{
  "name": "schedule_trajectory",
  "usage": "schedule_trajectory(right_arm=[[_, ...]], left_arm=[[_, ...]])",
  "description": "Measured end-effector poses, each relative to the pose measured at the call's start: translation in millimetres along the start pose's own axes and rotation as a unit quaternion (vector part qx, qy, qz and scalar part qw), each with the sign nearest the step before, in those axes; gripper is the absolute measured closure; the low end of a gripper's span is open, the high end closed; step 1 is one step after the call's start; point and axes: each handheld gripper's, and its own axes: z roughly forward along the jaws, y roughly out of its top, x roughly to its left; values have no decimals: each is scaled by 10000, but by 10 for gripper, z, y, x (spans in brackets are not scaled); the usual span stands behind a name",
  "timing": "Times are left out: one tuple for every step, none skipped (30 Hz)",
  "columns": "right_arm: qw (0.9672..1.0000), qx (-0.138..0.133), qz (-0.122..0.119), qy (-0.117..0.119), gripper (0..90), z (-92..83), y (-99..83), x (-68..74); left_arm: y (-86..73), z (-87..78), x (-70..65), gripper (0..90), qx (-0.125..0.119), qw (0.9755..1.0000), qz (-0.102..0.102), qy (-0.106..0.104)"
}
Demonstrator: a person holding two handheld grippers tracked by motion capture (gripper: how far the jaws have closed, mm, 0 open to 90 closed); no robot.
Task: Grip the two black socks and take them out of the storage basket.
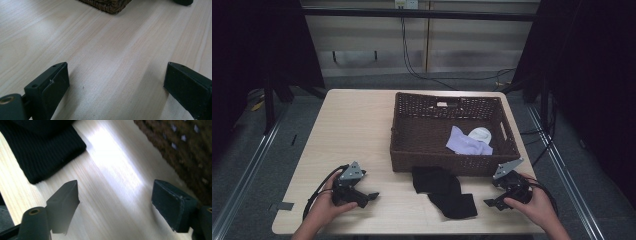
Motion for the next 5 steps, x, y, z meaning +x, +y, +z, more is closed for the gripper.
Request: schedule_trajectory(right_arm=[[10000, 6, 31, -8, 211, 3, -26, 2], [10000, -52, 15, -50, 210, 11, -51, -5], [10000, -73, 36, -41, 206, 17, -74, -6], [9999, -82, 38, -69, 201, 25, -96, -9], [9999, -100, 54, -78, 183, 34, -117, -9]], left_arm=[[0, 0, 0, 55, 3, 10000, 0, 3], [0, 0, 0, 55, 0, 10000, 0, 0], [1, 0, 1, 55, 2, 10000, 3, 10], [1, 0, 2, 55, 2, 10000, 4, 13], [1, 1, 2, 55, 0, 10000, 4, 12]])
